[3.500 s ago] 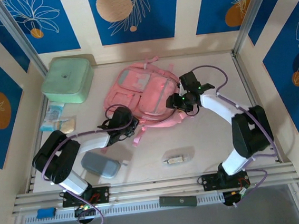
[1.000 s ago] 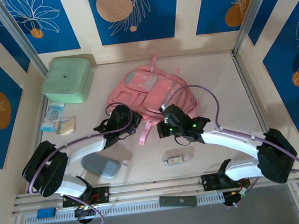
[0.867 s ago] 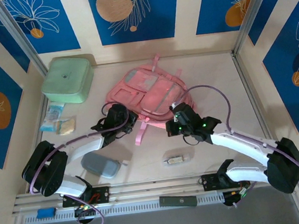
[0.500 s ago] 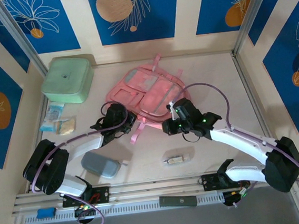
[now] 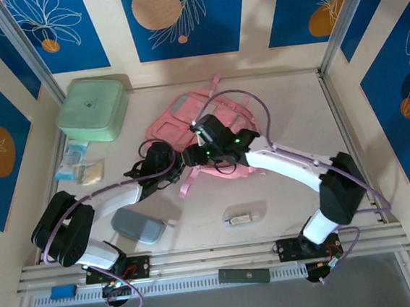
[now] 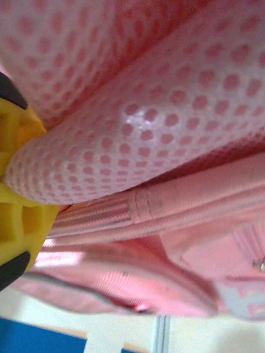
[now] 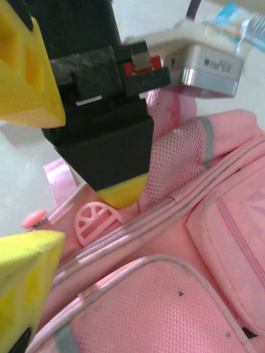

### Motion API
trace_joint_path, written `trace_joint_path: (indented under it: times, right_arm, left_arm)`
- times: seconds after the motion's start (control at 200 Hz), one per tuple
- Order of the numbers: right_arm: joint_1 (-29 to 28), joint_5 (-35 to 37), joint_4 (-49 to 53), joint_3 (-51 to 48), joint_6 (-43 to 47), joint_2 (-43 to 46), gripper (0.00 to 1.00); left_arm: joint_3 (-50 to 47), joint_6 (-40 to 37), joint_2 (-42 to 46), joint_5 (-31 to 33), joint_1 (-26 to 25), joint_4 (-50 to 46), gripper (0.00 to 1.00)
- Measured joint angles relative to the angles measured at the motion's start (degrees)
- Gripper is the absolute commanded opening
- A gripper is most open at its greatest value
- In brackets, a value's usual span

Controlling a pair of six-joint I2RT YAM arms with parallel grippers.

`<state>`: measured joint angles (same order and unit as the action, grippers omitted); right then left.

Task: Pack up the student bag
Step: Zip the student bag at the center of the table.

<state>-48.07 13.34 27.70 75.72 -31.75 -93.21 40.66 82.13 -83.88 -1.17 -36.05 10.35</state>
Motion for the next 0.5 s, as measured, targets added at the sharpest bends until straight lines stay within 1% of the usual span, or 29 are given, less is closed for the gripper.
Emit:
trace_joint_path:
  times: [0.04, 0.14, 0.21, 0.435, 0.5]
  right_arm:
    - [-0.4, 1.7, 0.7, 1.1, -0.3, -1.3, 0.48]
    - [-1.2, 5.6, 1.9, 1.4, -0.5, -2.5, 0.40]
    - [-1.5, 7.2, 2.6, 1.3, -0.8, -3.3, 0.38]
    - [-2.0, 8.9, 5.6, -0.5, -2.3, -2.6, 0.38]
    - [-2.0, 8.9, 6.6, -0.5, -3.4, -2.5, 0.41]
  left_arm:
    - [0.0, 0.0, -0.1, 0.2, 0.2, -0.4, 0.00]
    - [0.0, 0.0, -0.1, 0.1, 0.1, -0.5, 0.00]
    - [0.0, 0.0, -0.1, 0.1, -0.3, 0.2, 0.00]
    - [0.0, 0.2, -0.1, 0.1, -0.5, 1.0, 0.00]
    - [0.0, 0.3, -0.1, 0.1, -0.7, 1.2, 0.00]
